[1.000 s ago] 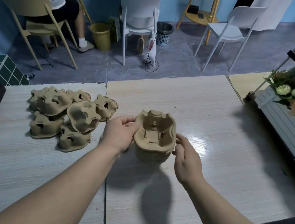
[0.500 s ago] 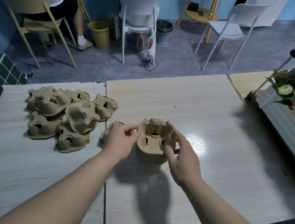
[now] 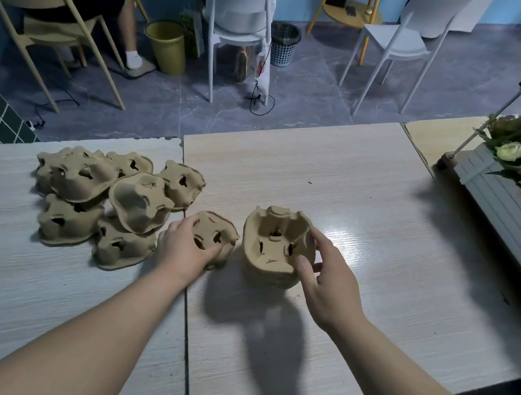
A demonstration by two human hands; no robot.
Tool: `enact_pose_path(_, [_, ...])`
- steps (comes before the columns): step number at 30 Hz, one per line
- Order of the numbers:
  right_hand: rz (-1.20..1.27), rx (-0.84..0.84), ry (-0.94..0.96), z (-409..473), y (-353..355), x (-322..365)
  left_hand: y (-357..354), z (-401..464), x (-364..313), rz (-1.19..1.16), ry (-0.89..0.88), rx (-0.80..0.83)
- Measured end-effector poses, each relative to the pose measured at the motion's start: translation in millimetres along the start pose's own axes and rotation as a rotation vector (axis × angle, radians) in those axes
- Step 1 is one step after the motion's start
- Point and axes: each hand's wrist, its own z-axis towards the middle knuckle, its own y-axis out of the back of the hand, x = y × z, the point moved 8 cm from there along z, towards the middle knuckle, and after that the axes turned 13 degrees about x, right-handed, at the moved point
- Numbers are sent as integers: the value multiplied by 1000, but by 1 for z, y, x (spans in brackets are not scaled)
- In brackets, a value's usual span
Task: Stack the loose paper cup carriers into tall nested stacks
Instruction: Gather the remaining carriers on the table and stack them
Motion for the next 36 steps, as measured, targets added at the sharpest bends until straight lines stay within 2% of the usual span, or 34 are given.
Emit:
enact_pose_path(5, [2, -1, -13, 0, -1, -2, -3, 3, 5, 78, 69, 7])
enact_pose_path(9, [5, -7, -6, 1, -2, -2, 2, 1, 14, 46, 95, 3])
enact_pose_path(12, [7, -4, -8, 1, -2, -2, 10, -7, 19, -57, 75, -28])
enact_pose_path(16, [22, 1, -27, 0, -3, -2, 28, -22, 15, -309, 20, -61])
enact_pose_path(20, [12, 3, -24, 1, -3, -1, 48, -31, -9, -495, -105, -53])
enact_pose_path(23, [1, 4, -27, 1, -2, -2, 55, -42, -38, -749, -182, 49])
enact_pose_path(26, [-9, 5, -21, 1, -2, -1, 44, -52, -67, -884, -203, 241])
enact_pose_path(30, [-24, -5, -17, 2, -1, 0, 18, -61, -91, -856, -159, 444])
enact_pose_path(36, [-36, -16, -15, 0, 3, 2, 1, -62, -98, -773, -73, 478])
